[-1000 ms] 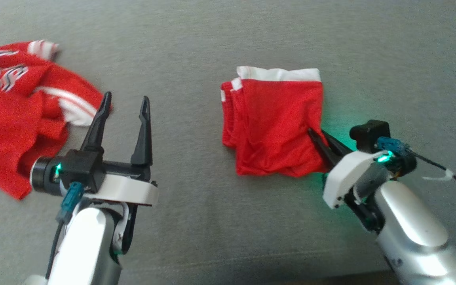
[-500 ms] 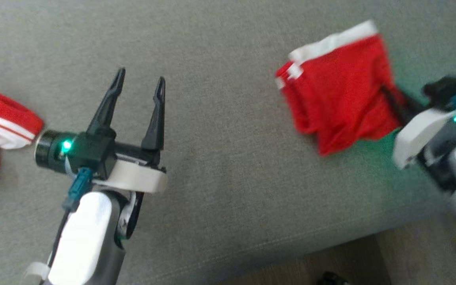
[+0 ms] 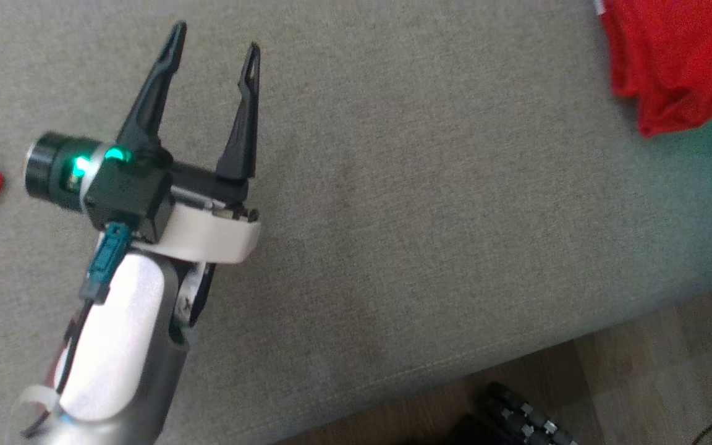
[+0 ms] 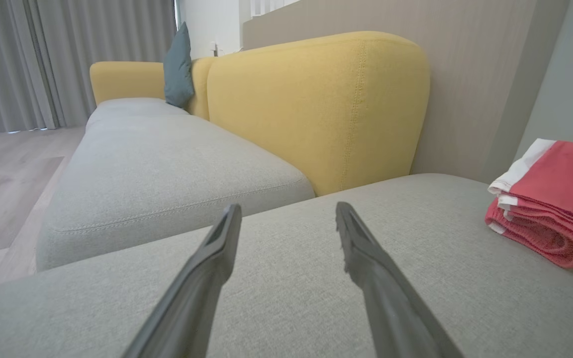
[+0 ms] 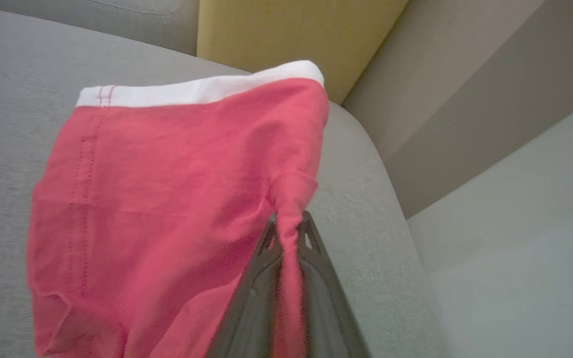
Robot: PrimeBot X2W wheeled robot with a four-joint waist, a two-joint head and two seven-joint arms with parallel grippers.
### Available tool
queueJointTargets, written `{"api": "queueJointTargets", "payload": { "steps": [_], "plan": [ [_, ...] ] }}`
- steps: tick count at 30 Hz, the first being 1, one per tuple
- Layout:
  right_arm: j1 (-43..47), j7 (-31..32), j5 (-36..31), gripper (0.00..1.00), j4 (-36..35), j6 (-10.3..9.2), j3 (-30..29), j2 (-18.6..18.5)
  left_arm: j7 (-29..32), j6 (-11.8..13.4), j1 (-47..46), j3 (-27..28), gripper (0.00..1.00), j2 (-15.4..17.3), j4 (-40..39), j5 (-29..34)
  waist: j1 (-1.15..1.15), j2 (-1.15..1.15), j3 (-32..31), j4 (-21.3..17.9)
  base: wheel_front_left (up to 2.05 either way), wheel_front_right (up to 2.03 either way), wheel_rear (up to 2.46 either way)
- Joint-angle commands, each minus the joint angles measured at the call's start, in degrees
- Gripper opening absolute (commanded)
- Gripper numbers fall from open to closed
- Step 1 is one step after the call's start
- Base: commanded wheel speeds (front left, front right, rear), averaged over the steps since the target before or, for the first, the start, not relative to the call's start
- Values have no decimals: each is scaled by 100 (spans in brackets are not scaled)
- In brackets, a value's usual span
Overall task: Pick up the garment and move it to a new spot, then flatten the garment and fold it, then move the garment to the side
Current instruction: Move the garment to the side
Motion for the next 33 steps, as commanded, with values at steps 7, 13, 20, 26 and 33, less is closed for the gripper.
{"api": "queueJointTargets", "payload": {
  "steps": [7, 13, 20, 26, 33],
  "plan": [
    [35, -26, -589, 0, 127, -4, -1089, 206, 126, -99, -486, 17, 100, 158, -353, 147, 0, 0, 562, 10, 0, 0, 0],
    [-51, -414, -1029, 0, 302, -4, -1551, 580, 139, -139, -658, -51, 100, 152, -332, 146, 0, 0, 844, 106, 0, 0, 0],
    [-283, -892, -1328, 0, 579, -4, -1754, 567, 87, -132, -751, -65, 100, 146, -262, 100, 0, 0, 1014, 249, 0, 0, 0],
    [-371, -1069, -1489, 40, 849, -4, -1909, 562, 5, -97, -742, -73, 100, 105, -169, 36, 0, 0, 1027, 321, 0, 0, 0],
    [-209, -1487, -1691, 100, 905, -4, -2199, 812, -126, -48, -605, -44, 100, 85, 38, -112, 0, 0, 745, 366, 0, 0, 0]
  ]
}}
